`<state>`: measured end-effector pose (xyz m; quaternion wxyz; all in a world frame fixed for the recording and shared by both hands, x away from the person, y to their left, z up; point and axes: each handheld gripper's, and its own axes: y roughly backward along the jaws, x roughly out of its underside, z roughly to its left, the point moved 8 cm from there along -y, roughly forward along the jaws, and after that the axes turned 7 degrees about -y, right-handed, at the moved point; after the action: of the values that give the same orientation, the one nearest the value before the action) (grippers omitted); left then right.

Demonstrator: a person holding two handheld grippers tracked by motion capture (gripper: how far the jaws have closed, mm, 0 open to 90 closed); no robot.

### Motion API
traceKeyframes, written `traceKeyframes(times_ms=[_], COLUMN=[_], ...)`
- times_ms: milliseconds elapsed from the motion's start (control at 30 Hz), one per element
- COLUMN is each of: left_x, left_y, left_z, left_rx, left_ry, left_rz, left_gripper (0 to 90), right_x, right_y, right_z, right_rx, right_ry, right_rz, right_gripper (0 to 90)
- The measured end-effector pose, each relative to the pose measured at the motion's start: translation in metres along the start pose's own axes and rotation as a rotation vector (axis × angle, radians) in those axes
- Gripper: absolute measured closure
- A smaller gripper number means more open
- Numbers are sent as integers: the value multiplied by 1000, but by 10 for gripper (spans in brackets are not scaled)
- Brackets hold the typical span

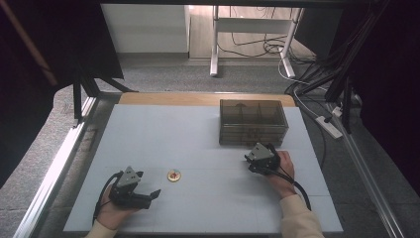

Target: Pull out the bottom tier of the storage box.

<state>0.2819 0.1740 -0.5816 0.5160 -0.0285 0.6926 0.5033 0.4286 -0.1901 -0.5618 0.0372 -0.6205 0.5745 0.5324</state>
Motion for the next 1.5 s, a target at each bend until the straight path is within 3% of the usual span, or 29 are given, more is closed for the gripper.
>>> traceKeyframes(times_ms=[233,533,1033,1500], left_x=[0,-3,-32,-64], left_y=[1,1,-7,-26], left_z=[0,-2,-5,-7], left_rx=[0,8,58,87], left_ry=[0,6,26,8], left_rz=[-2,-14,-62,-60], left_gripper=[81,81,82,84], right_x=[-2,-5,4,6], right_y=[8,17,39,47], right_z=[2,3,-11,-17], right_rx=[-87,-150,-195,-213], right_ry=[-84,-137,-219,-253], right_rz=[-28,-51,-86,-108], right_gripper=[365,347,347,347])
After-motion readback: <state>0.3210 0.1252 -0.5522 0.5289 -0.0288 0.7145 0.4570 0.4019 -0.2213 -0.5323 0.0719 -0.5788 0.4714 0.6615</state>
